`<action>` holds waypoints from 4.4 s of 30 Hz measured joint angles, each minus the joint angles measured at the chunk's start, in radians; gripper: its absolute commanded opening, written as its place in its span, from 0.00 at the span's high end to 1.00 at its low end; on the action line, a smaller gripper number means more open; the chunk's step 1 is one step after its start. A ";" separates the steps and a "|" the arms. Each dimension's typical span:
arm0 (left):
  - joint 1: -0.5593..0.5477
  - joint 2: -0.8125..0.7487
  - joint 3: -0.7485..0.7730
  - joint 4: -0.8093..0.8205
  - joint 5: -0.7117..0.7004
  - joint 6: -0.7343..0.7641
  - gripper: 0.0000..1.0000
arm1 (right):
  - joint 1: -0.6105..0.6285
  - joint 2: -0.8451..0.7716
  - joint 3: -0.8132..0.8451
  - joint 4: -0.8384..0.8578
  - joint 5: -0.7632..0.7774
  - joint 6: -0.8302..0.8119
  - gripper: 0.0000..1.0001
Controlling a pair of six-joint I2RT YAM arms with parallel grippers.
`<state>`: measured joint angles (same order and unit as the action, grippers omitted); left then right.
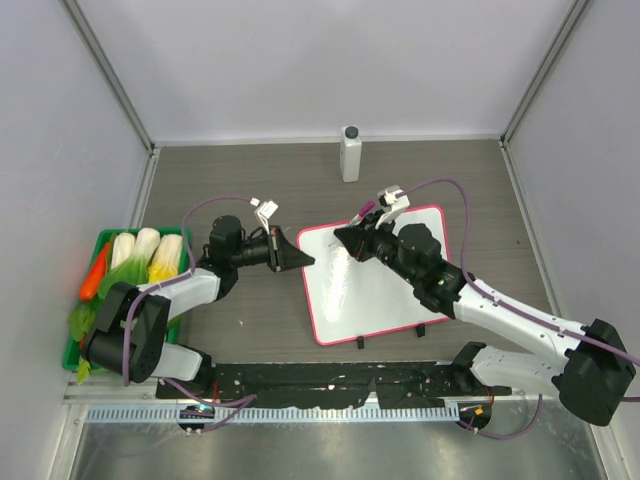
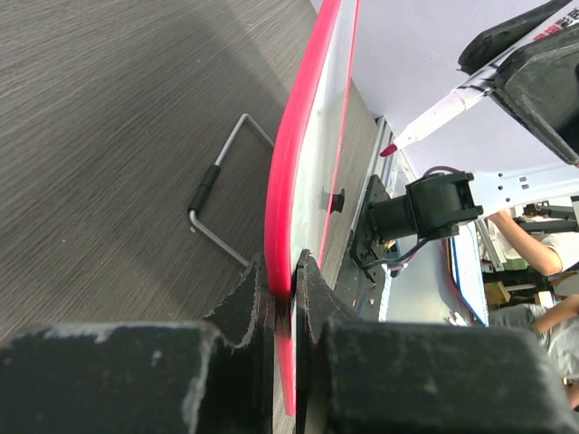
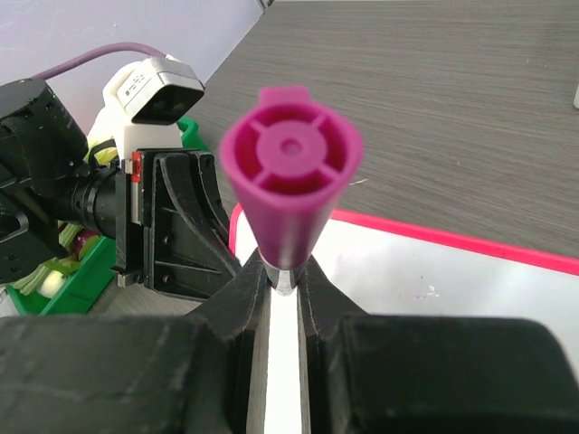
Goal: Write a sentence on the whiteboard
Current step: Write with the whiteboard marker on the whiteboard.
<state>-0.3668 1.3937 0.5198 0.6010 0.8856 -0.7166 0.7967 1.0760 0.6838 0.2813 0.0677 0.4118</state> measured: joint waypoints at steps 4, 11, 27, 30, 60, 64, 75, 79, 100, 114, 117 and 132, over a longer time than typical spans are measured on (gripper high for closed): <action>0.000 0.000 0.000 -0.001 0.000 0.003 1.00 | 0.001 0.005 -0.002 0.028 0.011 -0.003 0.99; 0.000 0.000 0.002 -0.008 0.000 0.006 1.00 | 0.003 0.007 -0.009 0.055 0.022 -0.005 0.98; -0.002 0.000 0.012 -0.027 0.001 0.015 1.00 | 0.024 0.044 -0.034 0.095 0.069 -0.010 0.98; -0.004 0.000 0.016 -0.033 0.001 0.018 1.00 | 0.026 0.052 -0.039 0.113 0.084 -0.010 0.99; -0.008 0.008 0.023 -0.043 -0.004 0.019 1.00 | 0.044 0.084 -0.046 0.140 0.224 -0.002 0.99; -0.008 0.009 0.024 -0.045 -0.004 0.019 1.00 | 0.044 0.079 -0.046 0.137 0.247 -0.003 0.99; -0.011 0.018 0.034 -0.045 0.005 0.026 1.00 | 0.043 0.058 -0.047 0.124 0.208 -0.017 0.99; -0.013 0.018 0.035 -0.045 0.006 0.029 1.00 | 0.042 0.048 -0.050 0.134 0.173 -0.016 0.99; -0.018 0.019 0.047 -0.069 0.003 0.043 1.00 | 0.044 0.075 -0.080 0.176 0.144 -0.017 0.99; -0.018 0.019 0.047 -0.071 0.003 0.045 1.00 | 0.045 0.025 -0.126 0.137 0.101 -0.017 0.99; -0.018 0.019 0.047 -0.071 0.003 0.045 1.00 | 0.048 0.014 -0.140 0.133 0.088 -0.016 0.99; -0.018 0.019 0.048 -0.072 0.005 0.048 1.00 | 0.059 -0.003 -0.137 0.089 0.065 -0.017 0.99</action>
<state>-0.3843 1.4132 0.5682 0.5293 0.8909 -0.6689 0.8555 1.0729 0.5465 0.3702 0.1326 0.3950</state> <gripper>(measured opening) 0.079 0.174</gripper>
